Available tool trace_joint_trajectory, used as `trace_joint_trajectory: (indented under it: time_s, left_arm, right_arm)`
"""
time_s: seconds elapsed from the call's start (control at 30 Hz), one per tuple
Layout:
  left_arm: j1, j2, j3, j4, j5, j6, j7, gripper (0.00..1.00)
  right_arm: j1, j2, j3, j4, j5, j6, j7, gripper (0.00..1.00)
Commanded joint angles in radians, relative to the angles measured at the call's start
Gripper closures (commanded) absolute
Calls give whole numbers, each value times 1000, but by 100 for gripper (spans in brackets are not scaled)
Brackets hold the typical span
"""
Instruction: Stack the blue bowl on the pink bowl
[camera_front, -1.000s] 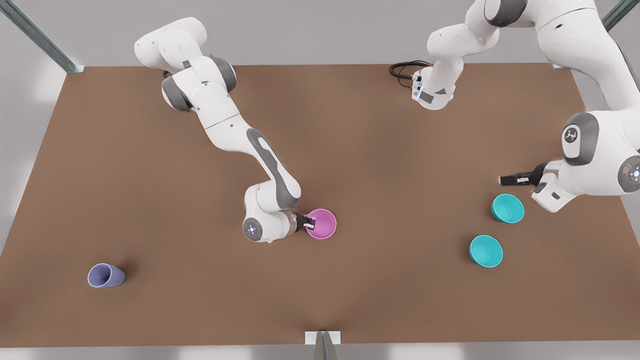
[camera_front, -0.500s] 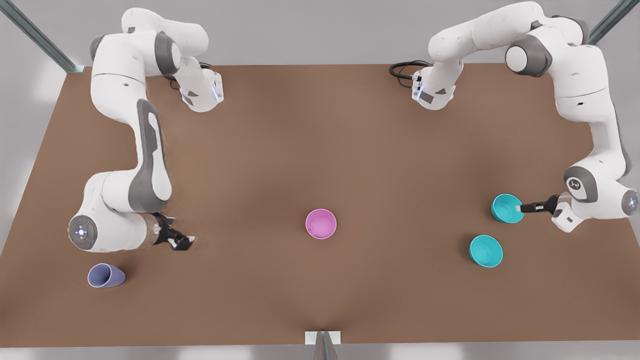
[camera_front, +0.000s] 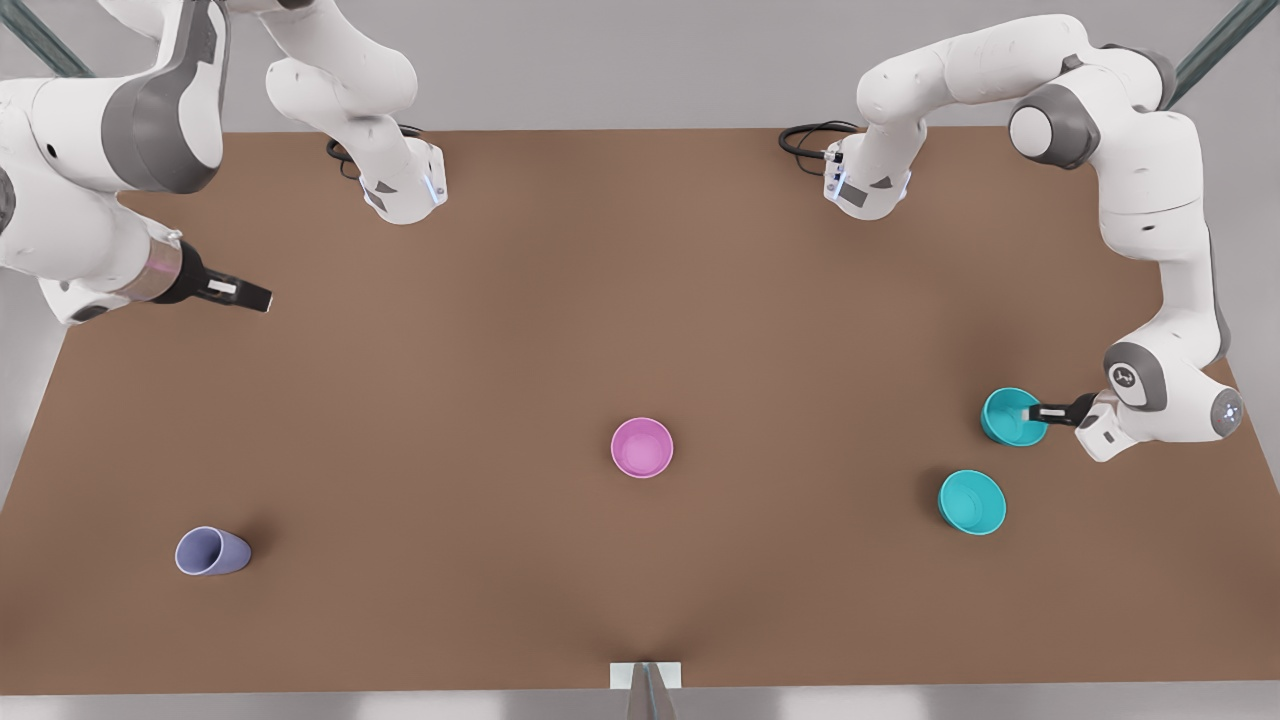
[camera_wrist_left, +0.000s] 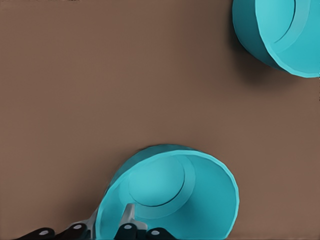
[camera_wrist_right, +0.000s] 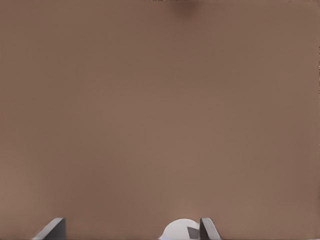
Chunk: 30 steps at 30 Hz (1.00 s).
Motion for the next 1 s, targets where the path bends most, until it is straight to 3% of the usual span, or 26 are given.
trace_joint_trajectory:
  time_s: [0.0,0.13,0.23,0.33,0.43,0.47,0.57,0.97]
  left_arm:
    - [-1,-2,-1,-1,-2,1,162,79]
    - [-31,-59,-4,-1,-3,-82,55,79]
    - [-198,-224,-4,-1,-39,-369,-317,79]
    - [-389,-249,-25,16,-138,-411,-572,79]
    - [-639,-1,-30,373,-166,-385,-792,79]
    - [-682,44,-30,424,-167,-328,-868,79]
    - [-797,131,-33,484,-167,-110,-1043,79]
    - [-889,271,-32,677,-197,-88,-1234,79]
  right_arm:
    - [35,7,-1,-17,-48,106,-333,0]
    - [40,35,0,-7,-62,107,-332,0]
    - [37,46,-3,-7,-64,107,-341,0]
    - [37,46,-3,-10,-64,106,-341,0]
    - [35,46,-4,-14,-67,101,-341,0]
    - [34,46,-4,-15,-67,101,-341,0]
    - [34,46,-4,-17,-65,98,-341,0]
    - [34,46,-4,-24,-65,97,-340,0]
